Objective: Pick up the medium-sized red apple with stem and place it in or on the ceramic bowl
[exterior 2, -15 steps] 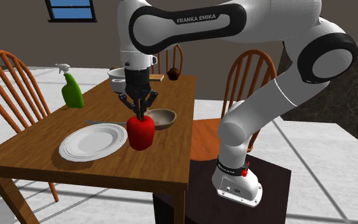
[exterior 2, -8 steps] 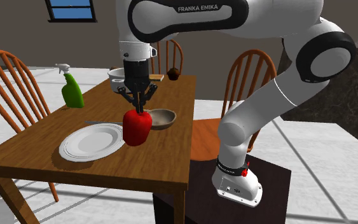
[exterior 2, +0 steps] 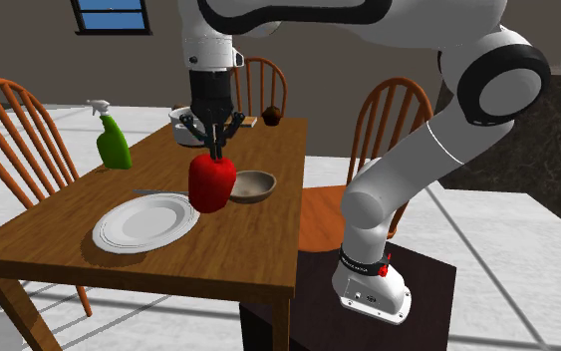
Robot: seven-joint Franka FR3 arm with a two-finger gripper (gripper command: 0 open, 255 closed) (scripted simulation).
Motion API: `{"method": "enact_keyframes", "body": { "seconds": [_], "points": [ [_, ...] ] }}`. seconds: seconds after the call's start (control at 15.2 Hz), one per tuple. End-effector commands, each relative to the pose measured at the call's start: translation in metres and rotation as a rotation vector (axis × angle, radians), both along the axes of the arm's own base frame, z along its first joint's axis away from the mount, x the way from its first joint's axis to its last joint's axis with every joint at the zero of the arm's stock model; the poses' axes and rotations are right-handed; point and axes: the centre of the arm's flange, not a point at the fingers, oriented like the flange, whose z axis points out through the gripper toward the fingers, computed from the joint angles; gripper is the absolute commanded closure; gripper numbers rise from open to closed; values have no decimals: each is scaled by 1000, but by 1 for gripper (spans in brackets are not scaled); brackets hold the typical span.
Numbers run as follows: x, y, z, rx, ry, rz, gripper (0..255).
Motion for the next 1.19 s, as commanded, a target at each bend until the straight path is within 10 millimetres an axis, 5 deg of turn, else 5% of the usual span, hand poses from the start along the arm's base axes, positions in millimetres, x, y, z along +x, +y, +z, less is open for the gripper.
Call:
{"method": "enact_keyframes", "body": {
  "seconds": [0.0,0.59,1.12],
  "points": [
    [-1,0,10,0,0,0,255],
    [-1,0,53,0,0,0,255],
    [27,-91,99,0,0,0,255]
  ]
}}
